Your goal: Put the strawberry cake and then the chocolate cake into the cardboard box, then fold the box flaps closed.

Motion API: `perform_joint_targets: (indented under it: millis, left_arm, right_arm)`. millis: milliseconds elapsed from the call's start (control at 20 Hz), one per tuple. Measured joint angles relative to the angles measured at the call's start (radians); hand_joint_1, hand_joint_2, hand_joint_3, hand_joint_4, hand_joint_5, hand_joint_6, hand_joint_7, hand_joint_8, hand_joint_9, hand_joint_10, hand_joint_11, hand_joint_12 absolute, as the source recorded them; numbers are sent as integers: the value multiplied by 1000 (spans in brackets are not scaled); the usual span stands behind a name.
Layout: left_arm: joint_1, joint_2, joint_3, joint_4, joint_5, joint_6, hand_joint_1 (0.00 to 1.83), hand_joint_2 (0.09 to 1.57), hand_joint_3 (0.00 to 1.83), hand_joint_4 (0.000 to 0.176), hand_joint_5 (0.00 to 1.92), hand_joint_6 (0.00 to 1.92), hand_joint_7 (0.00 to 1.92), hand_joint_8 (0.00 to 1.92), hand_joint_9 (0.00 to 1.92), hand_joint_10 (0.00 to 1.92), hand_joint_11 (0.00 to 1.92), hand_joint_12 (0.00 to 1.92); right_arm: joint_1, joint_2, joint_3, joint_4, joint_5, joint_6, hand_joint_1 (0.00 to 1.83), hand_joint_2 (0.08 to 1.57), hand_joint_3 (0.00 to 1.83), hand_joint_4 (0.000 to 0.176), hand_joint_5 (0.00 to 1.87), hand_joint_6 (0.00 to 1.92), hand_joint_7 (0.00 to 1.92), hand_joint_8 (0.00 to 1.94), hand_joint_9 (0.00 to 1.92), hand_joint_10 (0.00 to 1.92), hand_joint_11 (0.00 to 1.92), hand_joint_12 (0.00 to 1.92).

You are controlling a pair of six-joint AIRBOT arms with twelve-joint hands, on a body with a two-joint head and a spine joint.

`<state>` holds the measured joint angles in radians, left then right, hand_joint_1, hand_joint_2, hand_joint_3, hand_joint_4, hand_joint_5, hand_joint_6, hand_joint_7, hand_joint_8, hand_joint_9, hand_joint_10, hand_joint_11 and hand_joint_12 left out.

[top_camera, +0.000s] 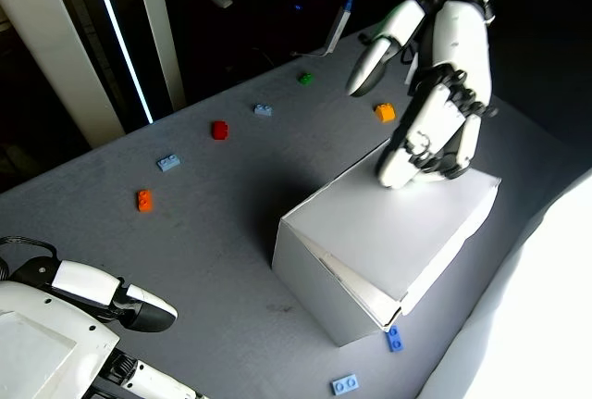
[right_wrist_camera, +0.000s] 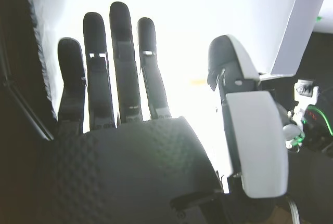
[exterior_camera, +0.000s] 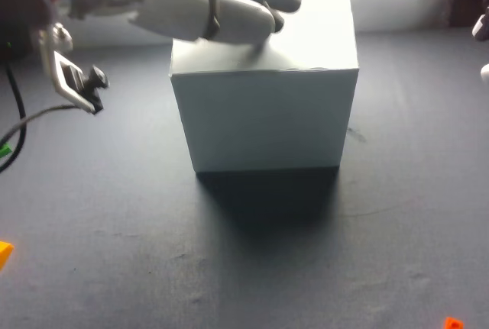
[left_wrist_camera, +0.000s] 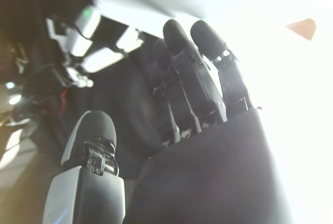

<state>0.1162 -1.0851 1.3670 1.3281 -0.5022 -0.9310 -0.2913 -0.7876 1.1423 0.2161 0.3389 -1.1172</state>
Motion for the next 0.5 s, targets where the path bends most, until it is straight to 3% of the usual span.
perform_joint_targets:
  millis: [500]
  left_arm:
    - [61,-28,12,-76,-16,-15,310,1301,0,6,466,4,636,3,693,5,160,1365]
  right_arm:
    - [0,0,0,-1,0,0,260,1251,3,0,371,586,702,7,330,1040,0,1721]
